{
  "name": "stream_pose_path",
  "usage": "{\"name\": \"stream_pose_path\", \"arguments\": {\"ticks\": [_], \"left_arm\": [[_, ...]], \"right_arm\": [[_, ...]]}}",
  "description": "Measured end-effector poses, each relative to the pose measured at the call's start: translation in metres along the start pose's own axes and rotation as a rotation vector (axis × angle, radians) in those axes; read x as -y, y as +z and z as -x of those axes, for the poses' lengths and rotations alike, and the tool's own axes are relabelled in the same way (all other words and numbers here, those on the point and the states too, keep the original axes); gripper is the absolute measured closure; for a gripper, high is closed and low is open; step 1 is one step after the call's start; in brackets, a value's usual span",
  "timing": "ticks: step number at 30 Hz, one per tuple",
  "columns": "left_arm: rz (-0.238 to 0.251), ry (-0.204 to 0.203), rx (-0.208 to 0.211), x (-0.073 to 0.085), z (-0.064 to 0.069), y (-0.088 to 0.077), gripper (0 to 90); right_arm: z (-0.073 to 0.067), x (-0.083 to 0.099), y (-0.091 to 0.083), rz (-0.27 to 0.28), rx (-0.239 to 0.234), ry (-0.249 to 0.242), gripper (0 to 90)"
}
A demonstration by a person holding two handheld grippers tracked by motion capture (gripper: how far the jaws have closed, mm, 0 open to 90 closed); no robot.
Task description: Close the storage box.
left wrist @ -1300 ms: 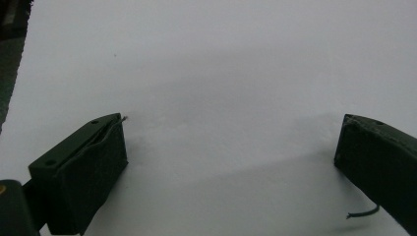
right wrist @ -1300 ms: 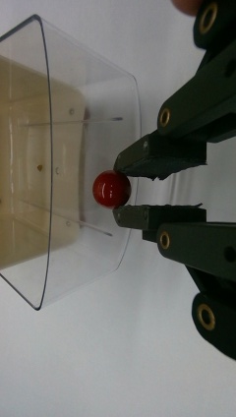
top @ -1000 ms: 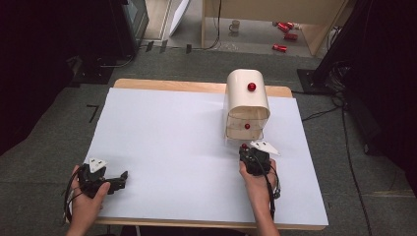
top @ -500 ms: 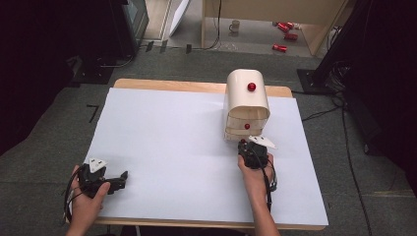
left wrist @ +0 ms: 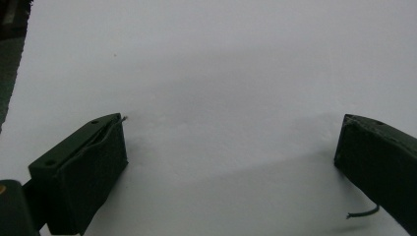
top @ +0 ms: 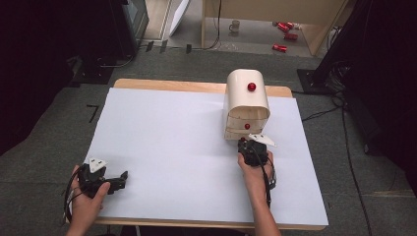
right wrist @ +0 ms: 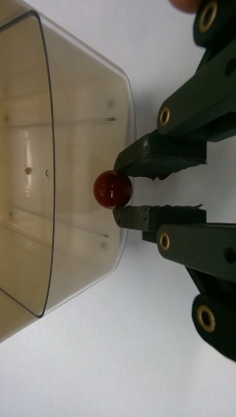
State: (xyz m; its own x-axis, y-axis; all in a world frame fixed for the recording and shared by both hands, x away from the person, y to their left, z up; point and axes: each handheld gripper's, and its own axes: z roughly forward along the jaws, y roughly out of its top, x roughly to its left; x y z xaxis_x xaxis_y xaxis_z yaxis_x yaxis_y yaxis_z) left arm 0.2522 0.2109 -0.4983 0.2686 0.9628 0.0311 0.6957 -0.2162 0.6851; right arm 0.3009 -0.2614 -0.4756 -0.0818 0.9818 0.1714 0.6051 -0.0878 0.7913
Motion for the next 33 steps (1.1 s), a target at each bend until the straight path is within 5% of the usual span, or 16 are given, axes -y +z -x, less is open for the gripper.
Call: {"name": "stream_pose_path", "arguments": {"ticks": [3,4,6,11,33], "left_arm": [[0.0,0.0,0.0,0.0,0.0,0.0,0.0],[0.0,0.0,0.0,0.0,0.0,0.0,0.0],[0.0,0.0,0.0,0.0,0.0,0.0,0.0],[0.0,0.0,0.0,0.0,0.0,0.0,0.0],[0.001,0.0,-0.001,0.0,0.0,0.0,0.0]], "right_arm": [[0.004,0.0,-0.002,-0.015,-0.061,0.01,45.5],[0.004,0.0,-0.002,-0.015,-0.061,0.01,45.5],[0.004,0.003,-0.005,-0.052,-0.026,-0.049,19.2],[0.016,0.01,-0.016,-0.072,-0.045,-0.053,0.0],[0.084,0.048,-0.067,-0.085,0.046,-0.01,0.0]]}}
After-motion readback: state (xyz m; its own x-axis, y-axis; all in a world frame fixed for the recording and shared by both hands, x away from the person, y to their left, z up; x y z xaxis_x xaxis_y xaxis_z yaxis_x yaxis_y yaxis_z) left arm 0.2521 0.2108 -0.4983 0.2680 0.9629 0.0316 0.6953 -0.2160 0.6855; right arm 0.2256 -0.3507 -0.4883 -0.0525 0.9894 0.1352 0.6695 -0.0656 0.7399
